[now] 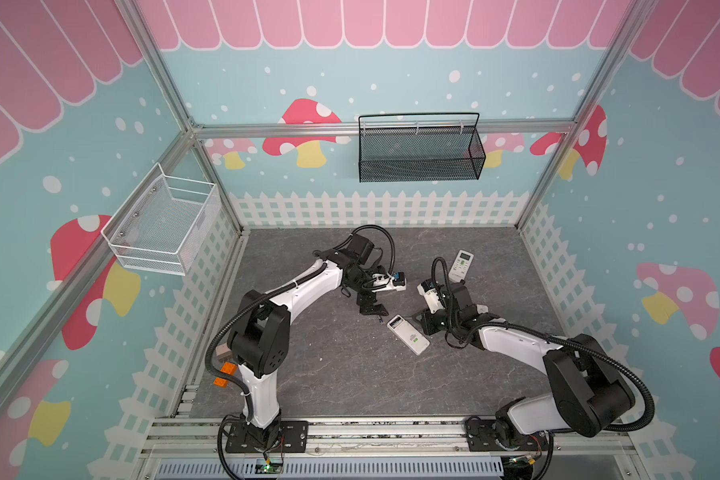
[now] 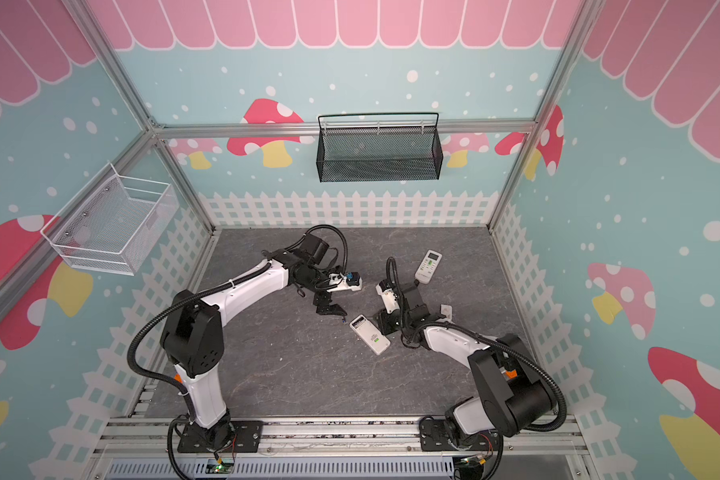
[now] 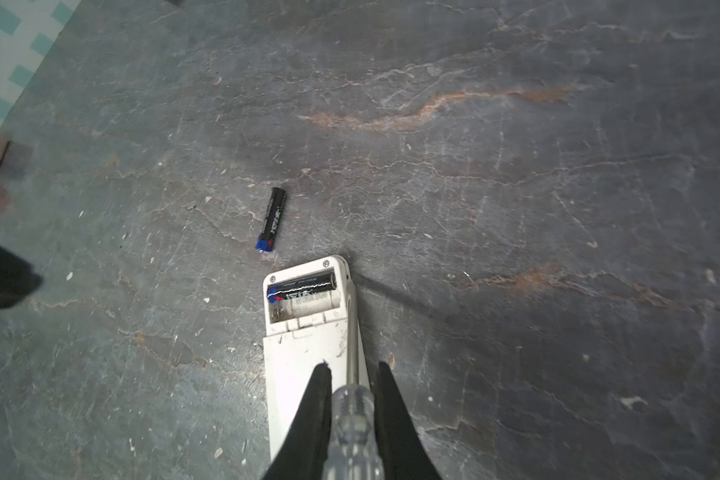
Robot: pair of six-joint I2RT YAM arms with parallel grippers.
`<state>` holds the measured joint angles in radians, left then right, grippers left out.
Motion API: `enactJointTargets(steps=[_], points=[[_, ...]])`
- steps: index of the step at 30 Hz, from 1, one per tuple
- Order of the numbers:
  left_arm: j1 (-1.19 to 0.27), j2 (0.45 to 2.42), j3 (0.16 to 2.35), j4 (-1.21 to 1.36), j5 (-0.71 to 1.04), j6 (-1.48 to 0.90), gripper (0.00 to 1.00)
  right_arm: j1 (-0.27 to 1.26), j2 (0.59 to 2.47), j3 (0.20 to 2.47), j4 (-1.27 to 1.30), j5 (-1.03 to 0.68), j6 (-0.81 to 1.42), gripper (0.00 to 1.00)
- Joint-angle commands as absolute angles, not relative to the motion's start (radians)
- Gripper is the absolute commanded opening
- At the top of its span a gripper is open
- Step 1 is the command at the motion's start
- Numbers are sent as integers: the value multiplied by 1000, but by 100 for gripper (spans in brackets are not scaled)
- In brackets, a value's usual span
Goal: Unload the batteries from the remote control
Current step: 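Regrasp the remote with the left gripper while the right gripper aims the screwdriver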
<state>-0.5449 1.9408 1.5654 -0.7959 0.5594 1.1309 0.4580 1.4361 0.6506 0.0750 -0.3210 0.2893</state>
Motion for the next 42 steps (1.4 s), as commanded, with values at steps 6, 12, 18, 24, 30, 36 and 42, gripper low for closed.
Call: enactJointTargets(steps=[6,12,18,24,30,36,42], points=[[-601,2067,1661,-940,584,1457,96,455,1396,667,25,-464,88,0],[-622,2078,1613,-962,558,1475,96,451,1191,554,73,-494,-99,0],[-644,2109,1599,-936,474,1425,86,454,1086,462,118,-535,-331,0],[-665,2125,1586,-886,409,1373,83,460,1102,442,119,-494,-545,0],[-671,2124,1553,-828,389,1377,80,472,1156,439,173,-524,-613,0],[-671,2134,1543,-821,366,1378,71,522,1231,442,194,-462,-700,0],[-670,2132,1515,-810,369,1396,66,544,1280,439,265,-444,-703,0]])
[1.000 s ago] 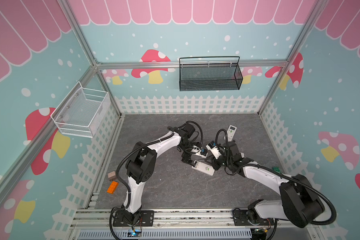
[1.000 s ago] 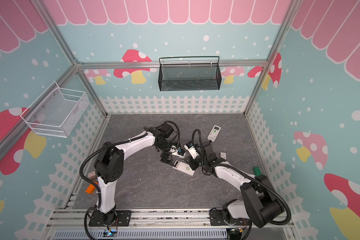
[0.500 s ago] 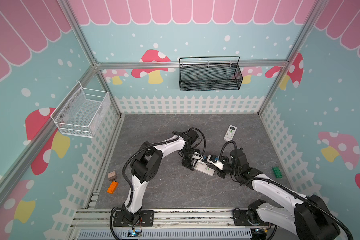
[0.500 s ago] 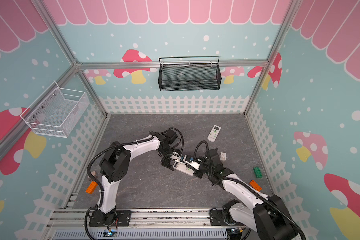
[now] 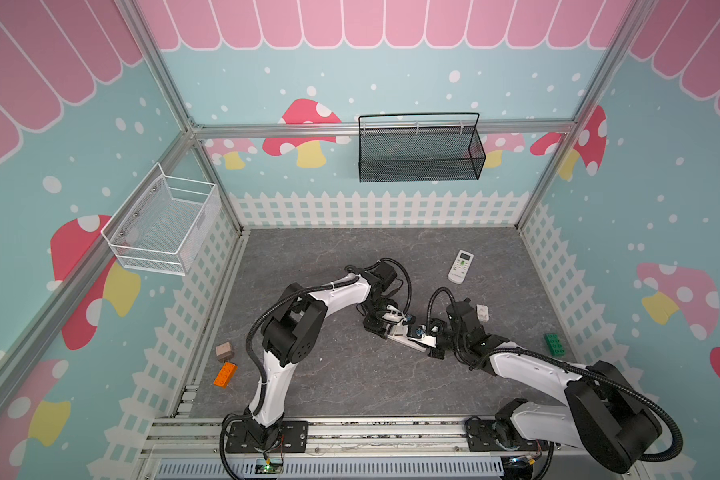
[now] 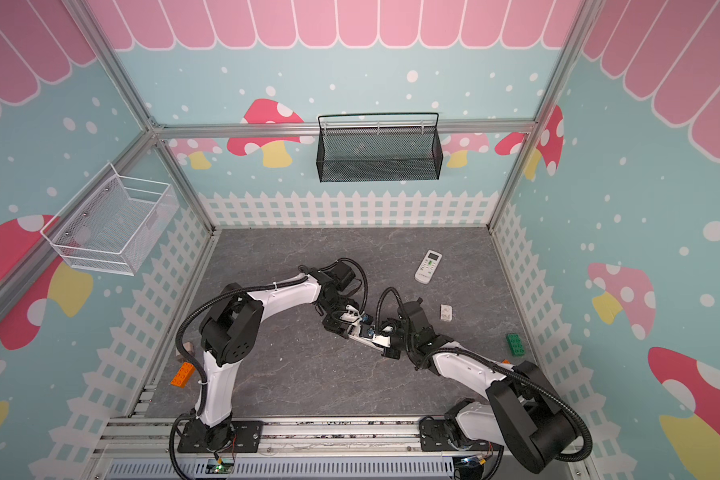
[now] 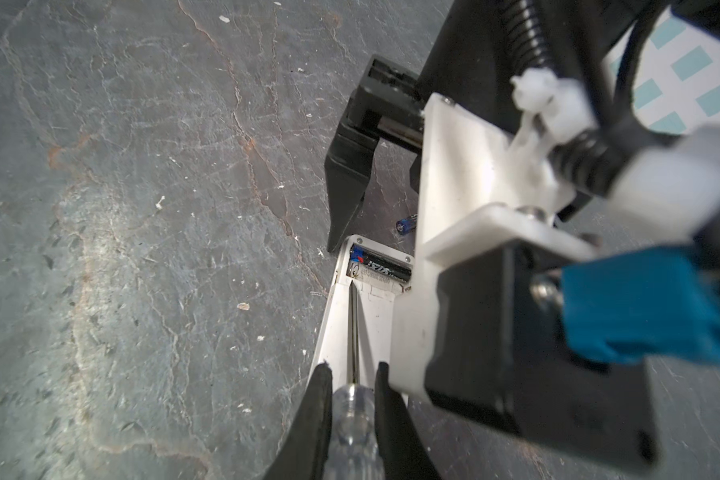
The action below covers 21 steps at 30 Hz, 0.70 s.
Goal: Unload the batteries from the remote control
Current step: 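Regrasp the remote with the left gripper while the right gripper aims the screwdriver, then lever the remaining battery out with the screwdriver tip while the left gripper holds the remote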
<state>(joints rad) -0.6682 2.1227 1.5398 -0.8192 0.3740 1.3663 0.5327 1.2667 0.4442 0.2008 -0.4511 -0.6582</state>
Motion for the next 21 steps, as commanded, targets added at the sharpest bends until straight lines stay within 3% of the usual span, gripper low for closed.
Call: enactJointTargets(steps=[1,11,21], points=[[-670,2132,1513,-808,370,1396,65,547,1284,439,275,-438,-707,0],[-671,2140,1513,-804,377,1396,49,556,1318,430,317,-390,-742,0],[-674,2139,1517,-802,381,1405,48,596,1393,467,318,-340,-765,0]])
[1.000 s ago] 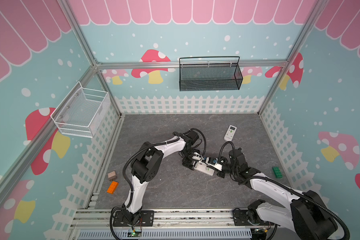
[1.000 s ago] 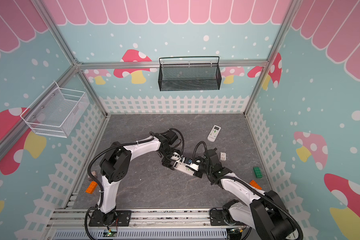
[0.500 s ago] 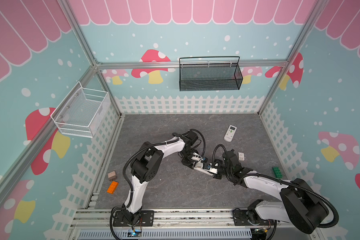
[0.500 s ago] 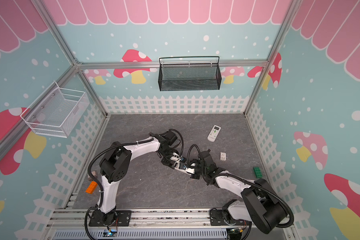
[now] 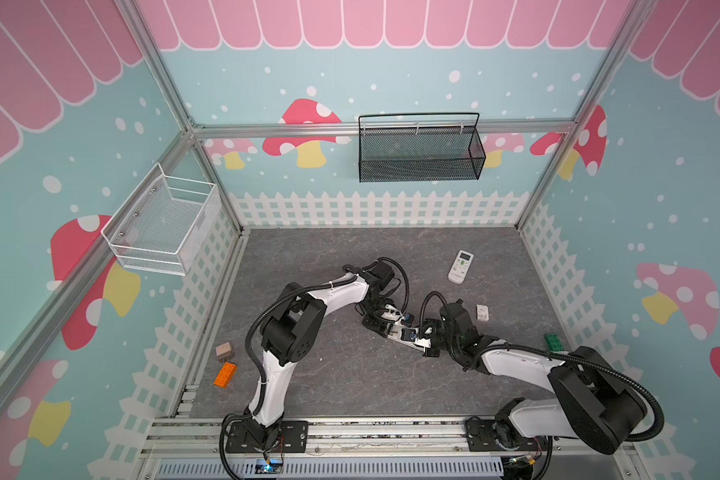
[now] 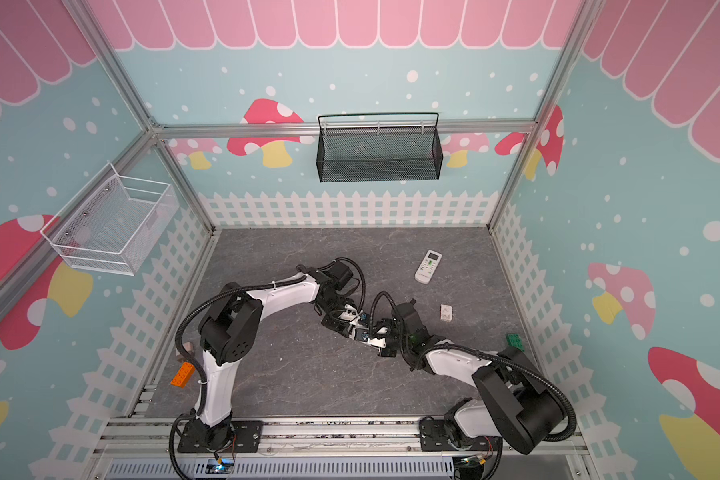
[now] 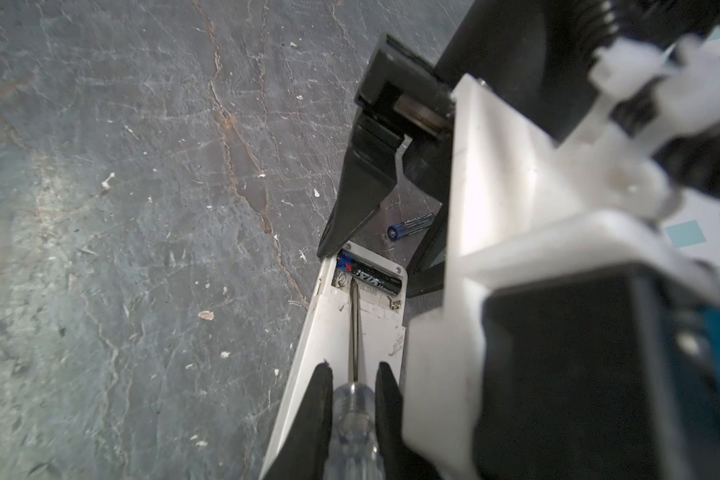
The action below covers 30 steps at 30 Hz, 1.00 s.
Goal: Unload the batteries from the remote control
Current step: 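Lever the remaining battery out with the screwdriver tip while the left gripper holds the remote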
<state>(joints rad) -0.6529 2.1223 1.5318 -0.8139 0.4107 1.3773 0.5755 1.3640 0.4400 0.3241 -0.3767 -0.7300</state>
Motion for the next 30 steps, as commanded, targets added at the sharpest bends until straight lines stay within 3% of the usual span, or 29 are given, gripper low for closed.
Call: enactJointTargets(steps=[1,30], points=[[-674,2141,1518,-802,380,1407,48,599,1396,466,327,-337,-764,0],[-678,2135,1523,-797,400,1422,53,603,1423,474,428,-301,-792,0]])
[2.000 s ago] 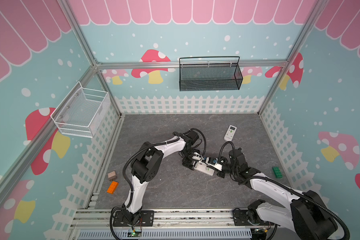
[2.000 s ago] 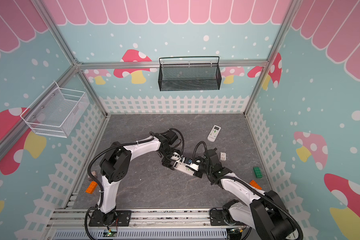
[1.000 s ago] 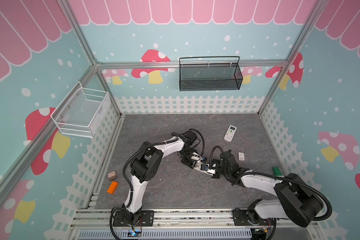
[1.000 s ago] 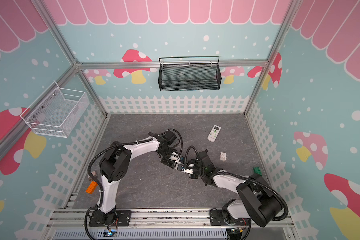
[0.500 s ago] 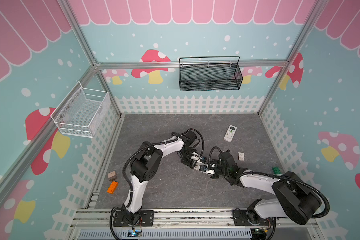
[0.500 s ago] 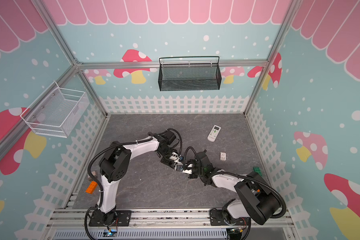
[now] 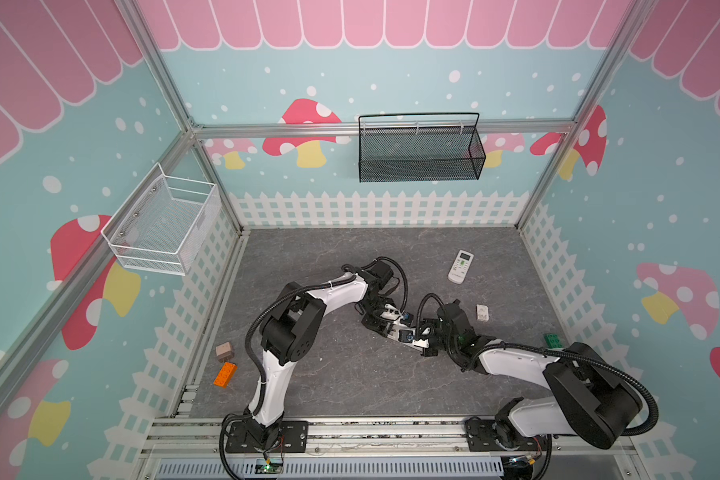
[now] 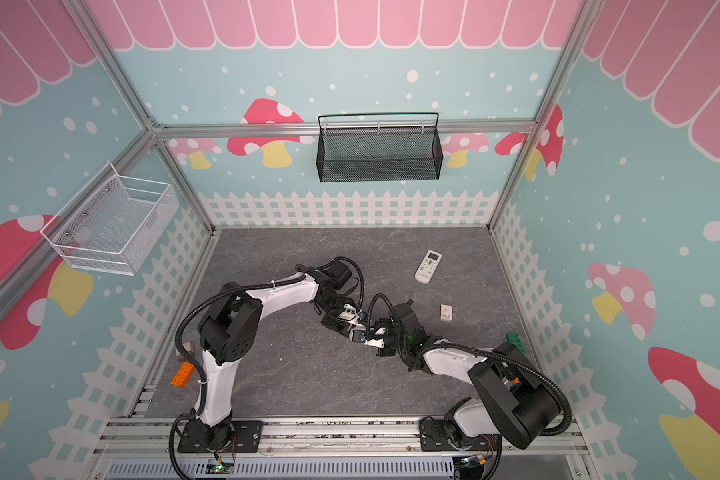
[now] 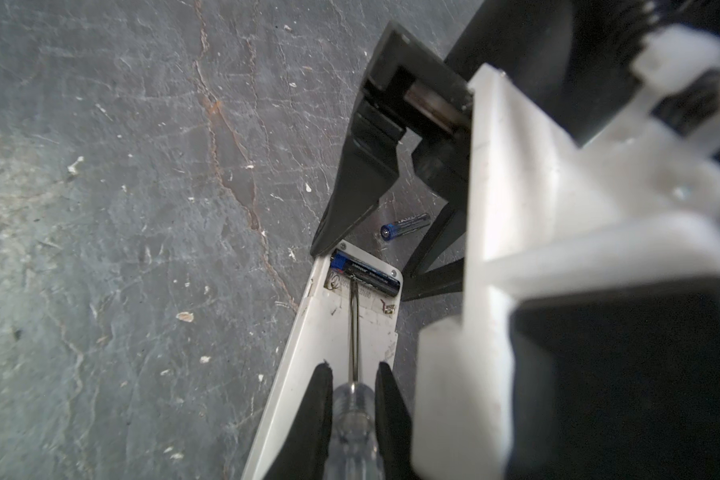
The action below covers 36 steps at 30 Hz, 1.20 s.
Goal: Unload the batteries from the remote control
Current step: 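Lever the remaining battery out with the screwdriver tip while the left gripper holds the remote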
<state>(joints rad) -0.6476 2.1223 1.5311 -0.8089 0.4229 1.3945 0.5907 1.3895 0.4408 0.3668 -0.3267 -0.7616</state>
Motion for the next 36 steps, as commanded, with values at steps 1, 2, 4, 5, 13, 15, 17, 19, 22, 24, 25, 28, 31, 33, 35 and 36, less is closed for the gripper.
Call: enactJointTargets(steps=[1,2,4,5,13,15,17,19,22,24,25,28,31,33,35,36], points=[[-678,2135,1522,-796,401,1424,53,603,1434,473,424,-291,-803,0],[-678,2136,1522,-794,403,1424,53,603,1444,473,414,-275,-822,0],[-680,2134,1519,-792,410,1420,54,603,1442,456,422,-244,-865,0],[-680,2134,1520,-790,413,1419,54,604,1438,443,440,-233,-883,0],[-680,2135,1523,-790,418,1414,54,603,1424,427,491,-312,-852,0],[-680,2130,1519,-790,420,1410,54,604,1400,423,510,-336,-845,0],[-680,2126,1517,-791,423,1411,54,603,1391,418,544,-352,-827,0],[-681,2126,1513,-790,420,1415,54,603,1412,429,529,-358,-850,0],[-682,2122,1506,-792,429,1417,54,604,1457,446,497,-321,-907,0],[-681,2120,1507,-795,444,1414,53,606,1463,439,505,-307,-950,0],[-681,2120,1508,-799,451,1414,52,612,1462,430,517,-295,-969,0],[-681,2120,1517,-817,475,1410,51,626,1455,388,623,-279,-974,0],[-680,2120,1525,-825,489,1408,51,627,1447,368,672,-299,-947,0],[-680,2120,1526,-826,491,1410,51,627,1434,356,692,-307,-929,0],[-678,2117,1529,-826,492,1409,52,628,1420,349,706,-310,-910,0],[-677,2117,1531,-827,494,1408,53,628,1416,344,715,-314,-899,0]])
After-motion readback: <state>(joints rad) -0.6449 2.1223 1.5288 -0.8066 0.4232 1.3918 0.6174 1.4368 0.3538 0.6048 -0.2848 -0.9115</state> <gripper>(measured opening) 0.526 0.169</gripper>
